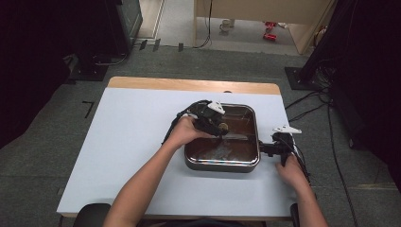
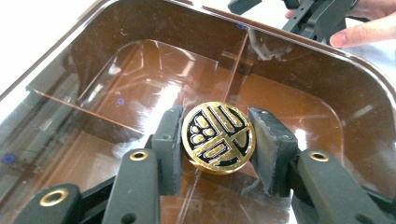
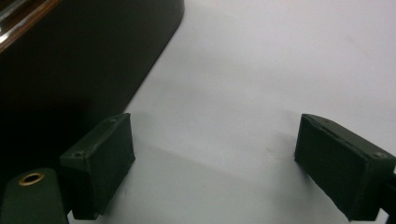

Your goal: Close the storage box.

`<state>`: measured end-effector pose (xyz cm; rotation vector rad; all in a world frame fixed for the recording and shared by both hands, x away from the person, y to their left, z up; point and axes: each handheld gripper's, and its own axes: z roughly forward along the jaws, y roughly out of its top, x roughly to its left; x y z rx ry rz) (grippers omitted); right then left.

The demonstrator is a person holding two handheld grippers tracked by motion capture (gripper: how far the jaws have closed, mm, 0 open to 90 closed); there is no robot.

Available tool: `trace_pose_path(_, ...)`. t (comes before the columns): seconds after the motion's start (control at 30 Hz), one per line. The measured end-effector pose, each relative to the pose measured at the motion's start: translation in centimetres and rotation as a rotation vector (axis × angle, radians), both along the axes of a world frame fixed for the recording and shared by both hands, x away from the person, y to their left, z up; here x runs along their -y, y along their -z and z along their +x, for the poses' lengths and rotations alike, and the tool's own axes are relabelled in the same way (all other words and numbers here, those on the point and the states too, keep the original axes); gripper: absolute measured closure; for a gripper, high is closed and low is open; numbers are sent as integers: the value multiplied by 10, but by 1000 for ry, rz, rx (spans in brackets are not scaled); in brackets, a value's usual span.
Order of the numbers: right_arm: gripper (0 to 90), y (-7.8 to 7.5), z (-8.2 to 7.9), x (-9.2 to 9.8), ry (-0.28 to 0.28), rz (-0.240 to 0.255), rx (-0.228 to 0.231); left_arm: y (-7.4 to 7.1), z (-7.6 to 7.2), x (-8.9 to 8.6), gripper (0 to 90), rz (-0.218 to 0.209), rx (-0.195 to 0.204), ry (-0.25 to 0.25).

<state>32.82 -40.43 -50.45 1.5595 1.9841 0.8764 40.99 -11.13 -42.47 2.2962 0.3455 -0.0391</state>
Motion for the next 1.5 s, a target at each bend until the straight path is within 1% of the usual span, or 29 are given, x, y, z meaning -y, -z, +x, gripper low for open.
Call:
trace_pose_path(0.03,113,0,0,0,0,0,0,0,0,0,535,0,0,0)
trace_pose_path(0.07,113,0,0,0,0,0,0,0,0,0,535,-5,-16,2)
trace_pose_path(0.1,113,0,0,0,0,0,0,0,1,-1,483,-7,-37,1)
trace_pose_path(0.13,113,0,0,0,1,0,0,-2,0,-2,427,0,-56,-11)
trace_pose_path(0.27,113,0,0,0,0,0,0,-6,-2,-5,379,3,-54,-21)
trace_pose_path(0.3,113,0,0,0,0,0,0,-6,-2,-5,378,3,-54,-21)
trace_pose_path(0.4,113,0,0,0,0,0,0,-13,-3,-9,374,-5,-38,-45)
trace_pose_path(0.5,113,0,0,0,0,-1,1,-19,-4,-13,365,-18,-42,-60)
trace_pose_path(0.53,113,0,0,0,0,-1,0,-23,-6,-17,365,-22,-38,-67)
trace_pose_path(0.63,113,0,0,0,0,0,0,-26,-7,-20,355,-24,-35,-74)
trace_pose_path(0.7,113,0,0,0,0,0,0,-32,-10,-28,349,-37,-44,-80)
trace_pose_path(0.73,113,0,0,0,0,0,1,-33,-11,-31,349,-41,-42,-88)
trace_pose_path(0.77,113,0,0,0,0,0,1,-33,-11,-31,350,-41,-42,-88)
trace_pose_path(0.87,113,0,0,0,0,0,2,-37,-14,-44,349,-61,-21,-115)
trace_pose_path(0.9,113,0,0,0,0,0,2,-37,-14,-44,349,-61,-21,-115)
trace_pose_path(0.93,113,0,0,0,0,0,1,-39,-16,-49,349,-70,-18,-125)
trace_pose_path(1.0,113,0,0,0,0,0,1,-40,-18,-56,347,-64,-10,-141)
trace_pose_path(1.1,113,0,0,0,0,1,1,-41,-22,-64,342,-69,-6,-160)
trace_pose_path(1.13,113,0,0,0,0,1,1,-41,-22,-64,342,-69,-6,-160)
trace_pose_path(1.17,113,0,0,0,0,1,0,-41,-23,-67,342,-66,-10,-172)
trace_pose_path(1.2,113,0,0,0,0,2,0,-42,-25,-72,342,-74,-16,-187)
trace_pose_path(1.23,113,0,0,0,0,2,0,-42,-27,-74,341,-84,-23,-192)
trace_pose_path(1.3,113,0,0,0,0,1,-1,-42,-29,-77,341,-91,-30,-195)
trace_pose_path(1.33,113,0,0,0,0,2,-2,-42,-33,-82,342,-85,-10,-201)
trace_pose_path(1.37,113,0,0,0,0,2,-2,-42,-33,-82,341,-85,-10,-201)
trace_pose_path(1.4,113,0,0,0,-2,1,-1,-42,-35,-85,340,-73,4,-207)
trace_pose_path(1.43,113,0,0,0,2,4,-2,-42,-37,-87,340,-74,11,-212)
trace_pose_path(1.5,113,0,0,0,1,3,-3,-40,-40,-92,341,-87,6,-228)
